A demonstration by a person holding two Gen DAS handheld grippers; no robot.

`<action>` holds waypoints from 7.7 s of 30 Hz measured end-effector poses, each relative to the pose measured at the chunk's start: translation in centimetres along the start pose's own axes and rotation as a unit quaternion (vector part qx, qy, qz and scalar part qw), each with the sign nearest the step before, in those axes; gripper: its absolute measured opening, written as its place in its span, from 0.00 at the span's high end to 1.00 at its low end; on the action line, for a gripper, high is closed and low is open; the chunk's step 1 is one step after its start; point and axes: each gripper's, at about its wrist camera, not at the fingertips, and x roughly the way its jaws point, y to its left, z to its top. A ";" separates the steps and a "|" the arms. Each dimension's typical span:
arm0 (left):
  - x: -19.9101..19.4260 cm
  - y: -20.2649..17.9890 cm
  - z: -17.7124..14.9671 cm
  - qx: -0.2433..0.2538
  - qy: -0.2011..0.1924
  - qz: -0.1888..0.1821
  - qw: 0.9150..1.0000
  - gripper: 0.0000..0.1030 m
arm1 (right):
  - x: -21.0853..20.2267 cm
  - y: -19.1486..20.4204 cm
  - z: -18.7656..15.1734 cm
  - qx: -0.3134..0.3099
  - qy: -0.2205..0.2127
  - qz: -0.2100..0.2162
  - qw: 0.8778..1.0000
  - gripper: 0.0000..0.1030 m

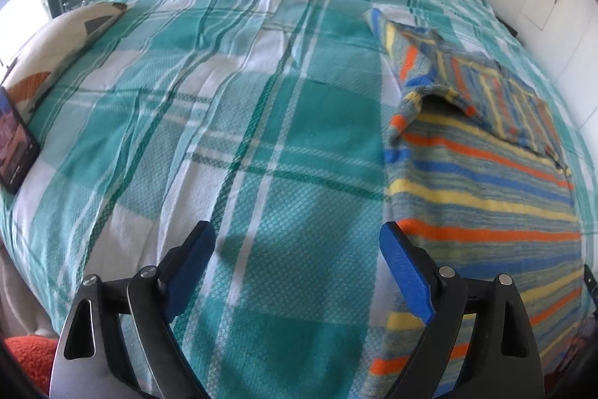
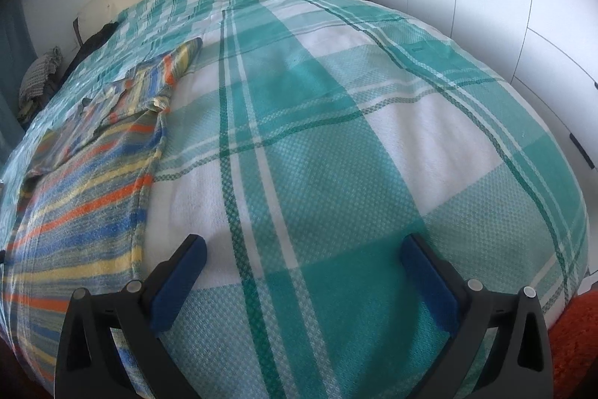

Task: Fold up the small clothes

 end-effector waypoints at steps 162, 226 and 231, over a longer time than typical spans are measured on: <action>6.6 -3.7 8.3 0.040 -0.015 -0.066 0.997 0.05 | 8.5 23.7 15.4 -0.077 0.101 0.305 0.944 0.42; -3.2 -3.5 -4.0 0.047 0.048 -0.061 0.996 0.05 | -3.0 0.7 0.2 -0.043 0.025 0.091 0.995 0.26; -3.3 -3.6 -4.0 0.053 0.046 -0.055 0.996 0.05 | -2.9 0.5 0.3 -0.033 0.024 0.092 0.995 0.26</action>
